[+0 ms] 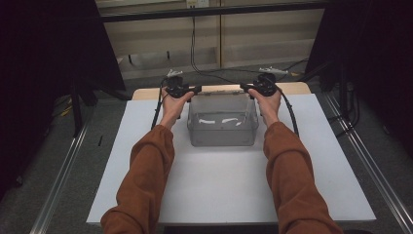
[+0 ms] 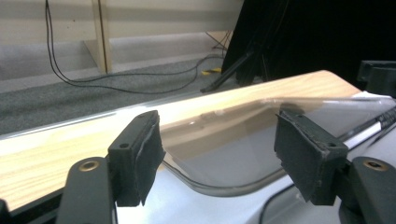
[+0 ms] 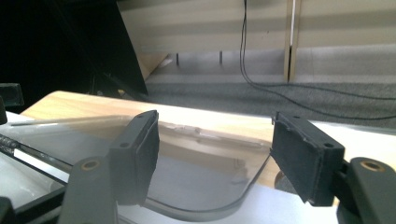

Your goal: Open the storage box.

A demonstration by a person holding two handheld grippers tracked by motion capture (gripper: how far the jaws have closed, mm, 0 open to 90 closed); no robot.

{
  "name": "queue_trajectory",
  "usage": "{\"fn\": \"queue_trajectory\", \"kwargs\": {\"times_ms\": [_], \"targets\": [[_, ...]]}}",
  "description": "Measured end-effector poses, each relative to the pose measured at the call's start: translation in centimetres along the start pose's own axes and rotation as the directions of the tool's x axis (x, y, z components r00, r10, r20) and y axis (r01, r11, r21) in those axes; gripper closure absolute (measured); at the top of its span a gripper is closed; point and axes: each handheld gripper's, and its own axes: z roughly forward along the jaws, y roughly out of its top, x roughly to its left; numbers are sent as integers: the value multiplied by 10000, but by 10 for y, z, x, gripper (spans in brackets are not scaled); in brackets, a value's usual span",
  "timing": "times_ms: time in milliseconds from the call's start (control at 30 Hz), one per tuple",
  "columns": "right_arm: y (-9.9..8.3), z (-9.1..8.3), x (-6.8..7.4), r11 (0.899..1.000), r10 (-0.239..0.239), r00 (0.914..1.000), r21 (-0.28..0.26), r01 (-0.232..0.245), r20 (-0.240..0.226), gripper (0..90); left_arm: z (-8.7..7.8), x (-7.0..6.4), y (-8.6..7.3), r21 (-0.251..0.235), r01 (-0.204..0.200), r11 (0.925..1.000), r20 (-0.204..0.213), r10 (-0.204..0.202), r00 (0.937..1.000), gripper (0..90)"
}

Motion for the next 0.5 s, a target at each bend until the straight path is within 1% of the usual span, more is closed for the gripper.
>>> {"fn": "queue_trajectory", "kwargs": {"times_ms": [33,67,100,133,167,200,233,267,300,333,400,433,467,500], "targets": [[0,-1,-1,10000,-7,10000,-30,7,18,302,0,1,0,9,-41,10000,54,41,10000,299],[1,-3,-1,10000,-58,10000,-20,58,-18,269,-1,1,0,39,-96,9999,37,96,9999,278],[1,-3,-1,10000,-58,10000,-20,58,-18,269,-1,0,-1,-10,-118,9999,26,118,9999,278],[2,-6,-1,9998,-201,9998,-55,201,-65,249,-2,0,-1,-21,-146,9999,62,146,9999,261],[2,-6,-1,9998,-201,9998,-55,201,-65,249,-2,-1,-2,-14,-197,9998,92,197,9998,261],[2,-8,1,9993,-338,9994,-190,336,-92,222,-3,-2,-3,22,-265,9996,45,265,9996,227],[2,-8,1,9993,-338,9994,-190,336,-92,222,-4,-3,-3,-5,-319,9995,2,319,9995,227],[2,-11,2,9988,-448,9989,-202,446,-95,198,-4,-4,-3,-80,-321,9995,39,321,9995,210],[2,-11,2,9988,-448,9989,-202,446,-95,198,-6,-4,-4,-112,-349,9993,42,349,9994,210],[2,-14,3,9985,-498,9987,-250,495,-110,152,-7,-5,-3,-148,-410,9990,-51,410,9991,168],[2,-15,3,9984,-515,9986,-240,511,-142,138,-10,-6,-3,-302,-481,9984,-141,477,9988,151],[2,-17,4,9979,-597,9981,-247,594,-121,128,-12,-6,-3,-334,-444,9985,-102,441,9990,148],[3,-20,6,9971,-695,9975,-306,690,-144,97,-14,-7,-3,-337,-497,9982,-49,495,9988,129],[3,-20,6,9971,-695,9975,-306,690,-144,97,-14,-7,-3,-337,-497,9982,-49,495,9988,120]]}}
